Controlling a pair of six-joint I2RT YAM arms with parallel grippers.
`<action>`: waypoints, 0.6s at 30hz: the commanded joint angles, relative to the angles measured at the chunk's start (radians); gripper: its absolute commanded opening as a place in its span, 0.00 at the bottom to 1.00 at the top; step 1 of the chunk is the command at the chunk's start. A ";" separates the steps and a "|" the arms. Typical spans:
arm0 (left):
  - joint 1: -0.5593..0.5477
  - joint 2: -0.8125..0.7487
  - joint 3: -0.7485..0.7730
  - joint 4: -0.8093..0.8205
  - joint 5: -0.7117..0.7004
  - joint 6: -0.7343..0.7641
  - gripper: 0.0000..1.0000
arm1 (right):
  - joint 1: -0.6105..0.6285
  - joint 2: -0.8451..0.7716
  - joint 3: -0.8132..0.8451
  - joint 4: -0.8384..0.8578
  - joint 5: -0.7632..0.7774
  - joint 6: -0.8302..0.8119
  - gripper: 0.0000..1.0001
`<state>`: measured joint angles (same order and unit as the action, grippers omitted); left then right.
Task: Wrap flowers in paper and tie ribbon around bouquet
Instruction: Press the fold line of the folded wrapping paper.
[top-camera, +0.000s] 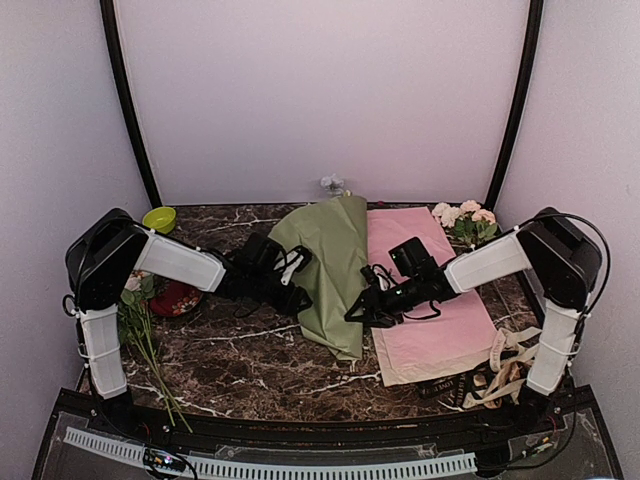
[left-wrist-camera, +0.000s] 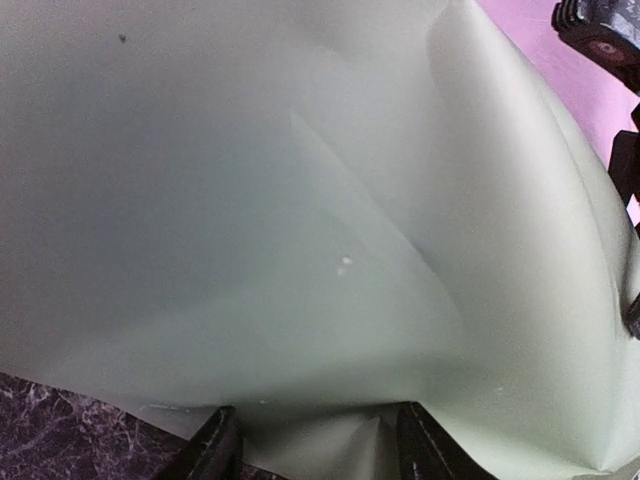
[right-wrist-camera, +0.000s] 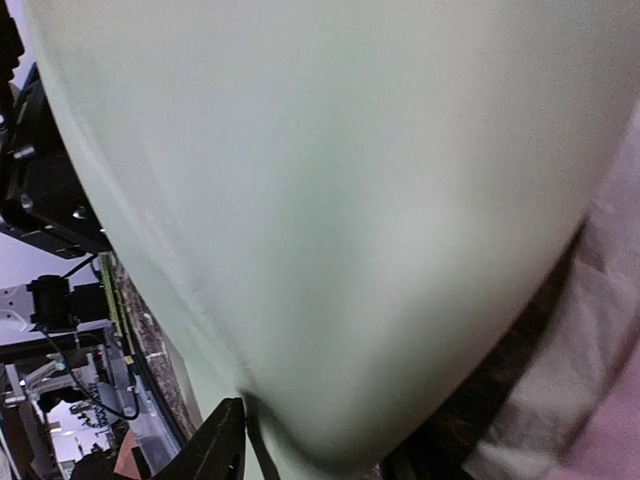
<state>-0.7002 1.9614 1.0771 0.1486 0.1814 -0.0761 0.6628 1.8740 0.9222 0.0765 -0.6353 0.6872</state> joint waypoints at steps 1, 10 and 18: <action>0.019 0.030 -0.020 -0.096 -0.045 0.010 0.55 | 0.008 -0.095 0.048 -0.206 0.190 -0.105 0.47; 0.023 0.018 -0.020 -0.089 -0.033 0.007 0.55 | 0.167 -0.125 0.221 -0.331 0.455 -0.336 0.46; 0.034 -0.003 -0.031 -0.076 -0.017 -0.008 0.55 | 0.231 0.055 0.300 -0.201 0.219 -0.376 0.35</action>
<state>-0.6888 1.9614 1.0771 0.1493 0.1753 -0.0708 0.9024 1.8168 1.2030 -0.1577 -0.3416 0.3462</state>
